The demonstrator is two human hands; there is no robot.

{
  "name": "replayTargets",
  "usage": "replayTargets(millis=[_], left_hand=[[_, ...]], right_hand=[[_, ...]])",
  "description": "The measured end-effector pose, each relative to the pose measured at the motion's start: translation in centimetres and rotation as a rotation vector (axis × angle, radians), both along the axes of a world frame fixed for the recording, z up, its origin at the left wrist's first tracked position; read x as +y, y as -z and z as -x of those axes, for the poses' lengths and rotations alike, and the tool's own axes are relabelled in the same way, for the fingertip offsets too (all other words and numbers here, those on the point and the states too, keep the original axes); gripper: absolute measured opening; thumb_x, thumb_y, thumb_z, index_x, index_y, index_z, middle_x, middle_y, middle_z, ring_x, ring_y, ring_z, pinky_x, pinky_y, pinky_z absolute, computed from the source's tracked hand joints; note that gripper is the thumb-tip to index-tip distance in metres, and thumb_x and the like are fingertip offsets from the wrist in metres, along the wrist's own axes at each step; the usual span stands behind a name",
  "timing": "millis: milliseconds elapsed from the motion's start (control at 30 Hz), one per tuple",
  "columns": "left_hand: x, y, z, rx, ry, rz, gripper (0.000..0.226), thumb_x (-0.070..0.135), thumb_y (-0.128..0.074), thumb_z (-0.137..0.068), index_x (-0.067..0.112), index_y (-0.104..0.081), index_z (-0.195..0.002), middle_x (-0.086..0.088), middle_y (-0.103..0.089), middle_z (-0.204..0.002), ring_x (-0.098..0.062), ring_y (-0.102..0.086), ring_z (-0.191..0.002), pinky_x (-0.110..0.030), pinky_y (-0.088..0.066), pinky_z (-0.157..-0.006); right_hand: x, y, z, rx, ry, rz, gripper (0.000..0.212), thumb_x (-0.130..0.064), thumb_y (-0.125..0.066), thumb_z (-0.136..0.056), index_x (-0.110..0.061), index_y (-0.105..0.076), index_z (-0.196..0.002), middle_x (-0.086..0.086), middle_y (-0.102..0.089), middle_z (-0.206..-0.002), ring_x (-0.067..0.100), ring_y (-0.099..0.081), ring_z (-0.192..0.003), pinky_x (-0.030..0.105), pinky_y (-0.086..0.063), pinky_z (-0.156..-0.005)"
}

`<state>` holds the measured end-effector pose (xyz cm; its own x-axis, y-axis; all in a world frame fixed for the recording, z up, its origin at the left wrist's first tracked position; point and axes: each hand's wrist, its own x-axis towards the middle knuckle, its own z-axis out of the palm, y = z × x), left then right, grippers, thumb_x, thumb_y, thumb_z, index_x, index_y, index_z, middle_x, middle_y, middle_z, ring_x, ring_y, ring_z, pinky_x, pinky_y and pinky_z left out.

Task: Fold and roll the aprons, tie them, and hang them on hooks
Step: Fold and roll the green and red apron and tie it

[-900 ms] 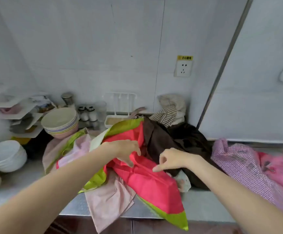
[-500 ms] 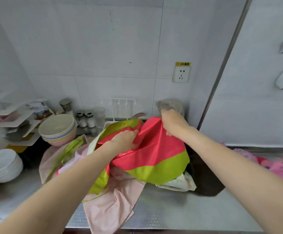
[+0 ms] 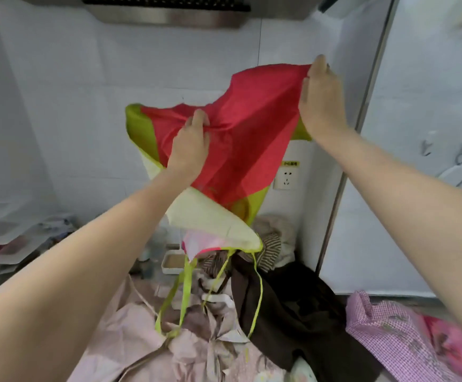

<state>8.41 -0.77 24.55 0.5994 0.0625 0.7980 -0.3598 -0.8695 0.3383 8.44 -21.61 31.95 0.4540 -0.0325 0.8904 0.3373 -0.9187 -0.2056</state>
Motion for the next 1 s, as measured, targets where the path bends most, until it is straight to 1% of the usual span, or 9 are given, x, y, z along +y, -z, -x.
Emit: replayTargets(millis=[133,267,367,433,533,600,733,833,1000], left_hand=[[0.2,4.5,0.1,0.014,0.080,-0.242,0.029,-0.005,-0.046,-0.085,0.003,-0.054,-0.112,-0.014,-0.042,-0.140,-0.036,-0.056,-0.111,-0.045,-0.046,-0.088],[-1.0,15.1,2.2,0.580,0.378,-0.521,0.043,-0.001,-0.047,-0.082,0.011,-0.048,-0.124,-0.007,-0.030,-0.150,-0.024,-0.043,-0.131,-0.034,-0.040,-0.101],[-0.8,21.2,4.0,0.863,0.473,-0.698,0.043,0.012,-0.051,-0.087,0.016,-0.046,-0.130,-0.001,-0.028,-0.152,-0.017,-0.037,-0.135,-0.024,-0.034,-0.102],[0.5,23.0,5.0,0.825,0.428,-0.649,0.031,0.022,-0.054,-0.087,0.019,-0.053,-0.118,-0.003,-0.048,-0.137,-0.018,-0.048,-0.125,-0.024,-0.044,-0.094],[2.8,24.3,5.1,0.248,0.403,-0.723,0.032,0.021,-0.048,-0.072,0.019,-0.060,-0.102,0.001,-0.060,-0.108,-0.017,-0.059,-0.093,-0.029,-0.057,-0.069],[3.5,25.4,5.3,0.100,0.436,-0.783,0.044,0.020,-0.048,-0.066,0.018,-0.055,-0.109,0.002,-0.064,-0.107,-0.017,-0.062,-0.093,-0.029,-0.057,-0.074],[3.5,24.6,6.2,0.095,0.416,-0.664,0.043,0.016,-0.045,-0.060,0.018,-0.047,-0.103,0.001,-0.064,-0.098,-0.019,-0.068,-0.084,-0.024,-0.050,-0.069],[4.8,22.7,7.3,0.156,0.227,-0.199,0.030,0.012,-0.048,-0.074,0.015,-0.044,-0.103,-0.001,-0.044,-0.108,-0.030,-0.064,-0.076,-0.037,-0.052,-0.058],[6.4,20.2,5.1,0.442,-0.013,0.503,0.075,0.024,-0.078,-0.068,0.012,-0.039,-0.131,-0.006,-0.040,-0.121,-0.019,-0.060,-0.095,-0.040,-0.052,-0.083]], right_hand=[[-4.3,6.0,-0.2,0.248,0.055,-0.013,0.036,0.000,-0.035,-0.094,0.010,-0.037,-0.129,0.028,-0.050,-0.123,0.038,-0.048,-0.113,0.033,-0.031,-0.083],[-8.6,17.7,-0.5,1.029,0.223,-0.011,0.047,-0.007,-0.047,-0.091,0.007,-0.034,-0.134,0.026,-0.047,-0.131,0.038,-0.049,-0.120,0.035,-0.041,-0.093],[-7.9,21.5,0.5,1.225,0.191,0.033,0.044,-0.017,-0.050,-0.093,0.005,-0.038,-0.130,0.024,-0.047,-0.132,0.035,-0.047,-0.122,0.029,-0.041,-0.089],[-6.1,22.0,0.8,1.186,0.047,0.133,0.047,-0.021,-0.057,-0.089,0.000,-0.042,-0.129,0.020,-0.048,-0.133,0.032,-0.048,-0.121,0.027,-0.039,-0.089],[-2.1,22.6,1.7,1.221,-0.277,0.164,0.074,-0.031,-0.067,-0.083,-0.007,-0.029,-0.142,0.008,-0.036,-0.145,0.025,-0.045,-0.124,0.028,-0.043,-0.095],[2.1,23.9,2.9,1.443,-0.474,0.105,0.094,-0.034,-0.073,-0.078,-0.015,-0.015,-0.149,0.000,-0.028,-0.148,0.021,-0.048,-0.121,0.028,-0.053,-0.078],[8.6,27.7,4.3,1.199,-0.526,0.357,0.059,-0.027,-0.068,-0.075,-0.012,-0.044,-0.126,0.009,-0.060,-0.110,0.030,-0.060,-0.100,0.041,-0.053,-0.073],[9.1,25.5,3.3,0.932,-0.477,0.171,0.025,-0.008,-0.048,-0.087,-0.010,-0.062,-0.108,0.006,-0.062,-0.072,0.028,-0.064,-0.074,0.035,-0.051,-0.065],[7.9,18.1,2.8,0.779,-0.401,0.415,0.022,-0.020,-0.054,-0.088,-0.010,-0.065,-0.103,0.010,-0.068,-0.085,0.028,-0.065,-0.090,0.035,-0.049,-0.084]])
